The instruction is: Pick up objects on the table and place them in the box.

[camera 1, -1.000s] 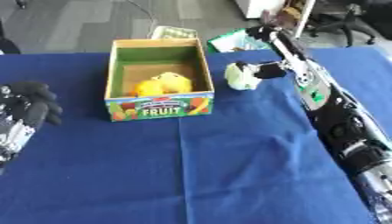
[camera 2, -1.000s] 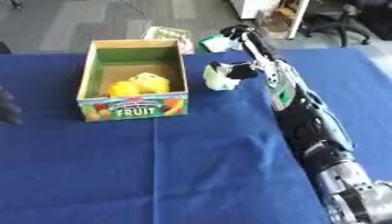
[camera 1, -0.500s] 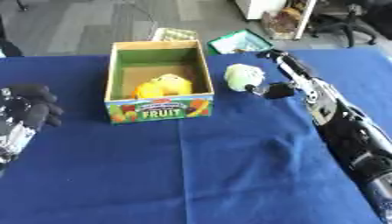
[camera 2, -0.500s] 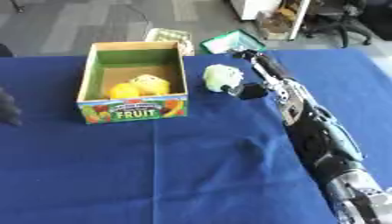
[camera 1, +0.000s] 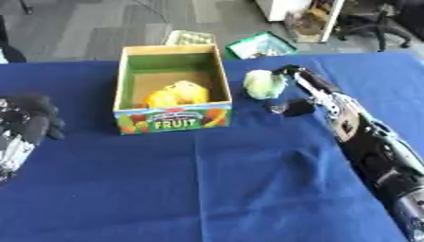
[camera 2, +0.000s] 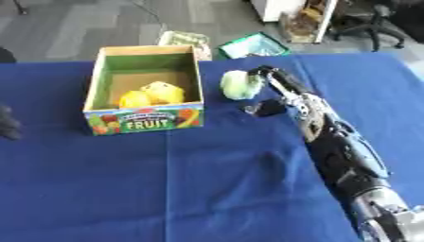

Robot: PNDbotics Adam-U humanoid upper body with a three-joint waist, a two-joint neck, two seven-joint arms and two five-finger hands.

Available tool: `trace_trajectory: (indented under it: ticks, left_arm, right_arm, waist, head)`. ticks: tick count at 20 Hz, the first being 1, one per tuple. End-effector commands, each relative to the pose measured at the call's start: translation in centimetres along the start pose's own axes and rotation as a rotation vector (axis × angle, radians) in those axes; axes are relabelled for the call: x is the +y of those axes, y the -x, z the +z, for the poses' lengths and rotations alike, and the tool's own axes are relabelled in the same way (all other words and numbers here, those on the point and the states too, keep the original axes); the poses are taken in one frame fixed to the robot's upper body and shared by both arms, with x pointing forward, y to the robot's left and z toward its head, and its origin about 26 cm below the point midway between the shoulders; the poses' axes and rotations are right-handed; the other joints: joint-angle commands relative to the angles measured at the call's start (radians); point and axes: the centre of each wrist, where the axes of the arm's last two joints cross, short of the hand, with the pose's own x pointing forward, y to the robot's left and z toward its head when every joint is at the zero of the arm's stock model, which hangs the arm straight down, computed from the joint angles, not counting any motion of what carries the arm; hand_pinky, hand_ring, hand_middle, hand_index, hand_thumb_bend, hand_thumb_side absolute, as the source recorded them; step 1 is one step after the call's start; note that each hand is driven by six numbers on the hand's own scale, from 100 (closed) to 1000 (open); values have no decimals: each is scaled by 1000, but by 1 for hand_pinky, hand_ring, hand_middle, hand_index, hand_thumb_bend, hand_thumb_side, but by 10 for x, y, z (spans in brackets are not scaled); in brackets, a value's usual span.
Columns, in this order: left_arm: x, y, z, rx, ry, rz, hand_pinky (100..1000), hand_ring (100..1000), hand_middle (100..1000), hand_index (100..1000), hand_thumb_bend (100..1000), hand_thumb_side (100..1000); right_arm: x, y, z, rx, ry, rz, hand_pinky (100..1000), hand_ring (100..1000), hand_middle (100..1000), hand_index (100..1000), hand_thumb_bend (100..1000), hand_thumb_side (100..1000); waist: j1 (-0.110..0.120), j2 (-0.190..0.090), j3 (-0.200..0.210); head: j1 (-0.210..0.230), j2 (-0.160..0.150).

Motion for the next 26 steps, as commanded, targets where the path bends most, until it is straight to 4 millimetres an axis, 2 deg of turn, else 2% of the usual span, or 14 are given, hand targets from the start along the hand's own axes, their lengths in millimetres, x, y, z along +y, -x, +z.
trace_trajectory:
  ticks: [1, 4, 10, 12, 13, 14, 17, 18, 21, 26]
  left_arm:
    - [3, -11, -3, -32, 16, -28, 570, 618, 607, 728, 363, 375]
    - [3, -11, -3, -35, 18, -29, 570, 619, 607, 728, 362, 377]
    - [3, -12, -4, -38, 21, -28, 570, 619, 607, 728, 360, 379]
    - [2, -12, -4, -39, 23, -27, 570, 619, 608, 729, 358, 381]
    - [2, -12, -4, -40, 23, -27, 570, 619, 608, 729, 358, 382]
    - [2, -12, -4, -40, 24, -26, 570, 619, 608, 729, 358, 382]
    - [1, -12, -4, -39, 27, -24, 570, 620, 608, 729, 356, 383]
    - [1, -12, -4, -38, 27, -24, 570, 620, 608, 729, 356, 383]
    - [2, -11, -4, -37, 25, -23, 571, 620, 609, 729, 357, 382]
    - [2, -11, -4, -35, 21, -21, 571, 620, 609, 729, 359, 377]
  right_arm:
    - [-17, -3, -7, 10, 113, 53, 862, 910, 847, 887, 477, 332]
    - [-15, -5, -8, 11, 121, 72, 855, 901, 838, 884, 474, 325]
    - [-5, -9, -8, -10, 20, 88, 825, 868, 810, 865, 470, 325]
    - [-2, -10, -8, -14, -5, 92, 740, 776, 706, 795, 416, 231]
    - [-1, -11, -8, -14, -9, 92, 699, 737, 651, 761, 346, 174]
    - [-1, -11, -9, -15, -10, 92, 630, 657, 580, 713, 282, 100]
    - [-3, -13, -10, -9, 39, 80, 493, 511, 417, 546, 147, 100]
    - [-4, -14, -11, -6, 66, 75, 463, 487, 379, 508, 102, 100]
    - [-6, -17, -12, -3, 153, 39, 432, 461, 303, 440, 100, 100]
    - [-15, -23, -17, -11, 210, -99, 432, 457, 278, 424, 100, 100]
  waist:
    - [1, -13, 5]
    - [2, -9, 11]
    - [6, -1, 19]
    - [7, 1, 21]
    - [8, 2, 21]
    - [8, 2, 22]
    - [8, 1, 20]
    - [7, 1, 19]
    - [5, -2, 15]
    - [0, -12, 5]
  head:
    - [-7, -13]
    - [-11, -16]
    - [-17, -22]
    - [-20, -23]
    - [-20, -23]
    - [-21, -23]
    - [-22, -22]
    - [-22, -22]
    - [-22, -19]
    - [-19, -13]
